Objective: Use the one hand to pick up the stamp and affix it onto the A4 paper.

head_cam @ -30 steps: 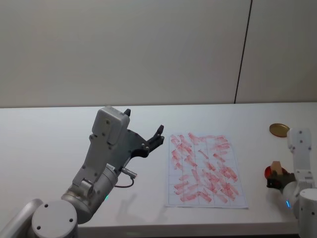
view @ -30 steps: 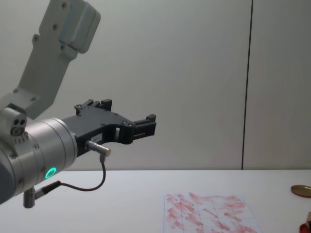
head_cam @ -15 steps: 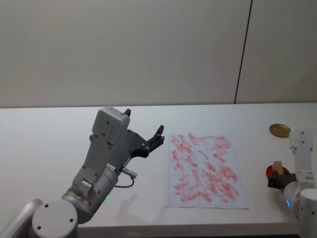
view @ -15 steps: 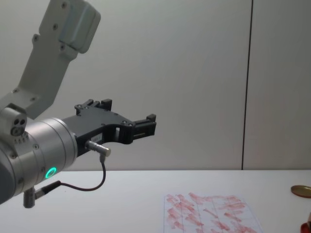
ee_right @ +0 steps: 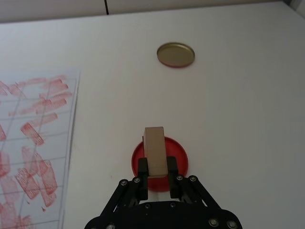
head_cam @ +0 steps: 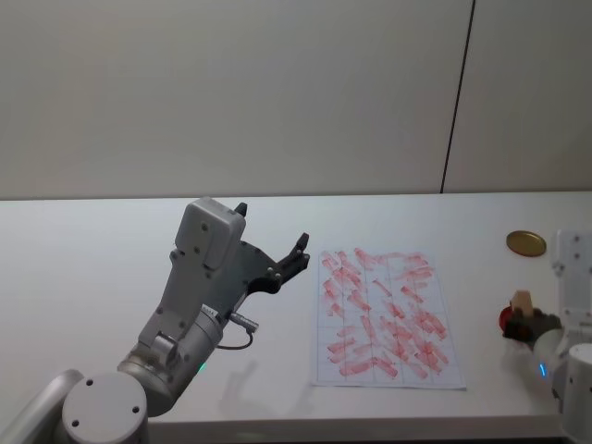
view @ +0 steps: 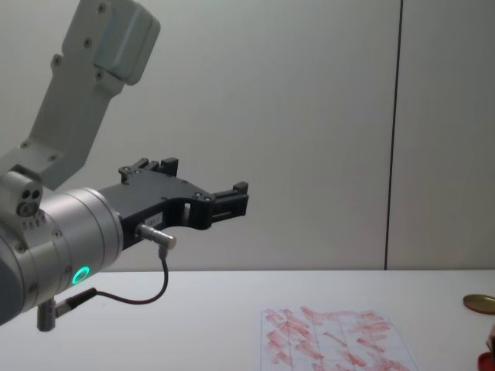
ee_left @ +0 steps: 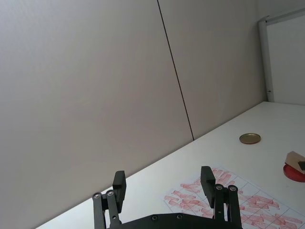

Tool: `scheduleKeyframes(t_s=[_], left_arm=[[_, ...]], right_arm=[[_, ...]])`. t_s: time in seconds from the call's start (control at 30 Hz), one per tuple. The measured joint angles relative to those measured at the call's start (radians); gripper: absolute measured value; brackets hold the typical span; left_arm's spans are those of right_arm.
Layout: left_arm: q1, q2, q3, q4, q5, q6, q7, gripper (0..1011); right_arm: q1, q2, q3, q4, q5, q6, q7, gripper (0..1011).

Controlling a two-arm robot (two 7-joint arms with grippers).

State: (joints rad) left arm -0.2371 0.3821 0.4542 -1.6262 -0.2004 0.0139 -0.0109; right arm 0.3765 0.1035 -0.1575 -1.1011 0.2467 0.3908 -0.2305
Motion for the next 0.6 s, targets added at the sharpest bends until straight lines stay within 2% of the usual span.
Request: scheduleKeyframes(t_s=[0.33,0.47,0.6], left_arm=[[0.0,0.0,0.0,0.0,0.0,0.0,0.0,993],[0.0,0.0,0.0,0.0,0.0,0.0,0.0,993],[0.0,0.0,0.0,0.0,0.0,0.0,0.0,993]], right_arm=[[-0.009,0.0,0.008,-0.127,0.017,0.01,0.001,226],[-0.01,-0.005,0.008,-0.204,0.025,0.038,0.001,225],[-0.01,-0.01,0.002,-0.252,0.029,0.062,0.008,225]])
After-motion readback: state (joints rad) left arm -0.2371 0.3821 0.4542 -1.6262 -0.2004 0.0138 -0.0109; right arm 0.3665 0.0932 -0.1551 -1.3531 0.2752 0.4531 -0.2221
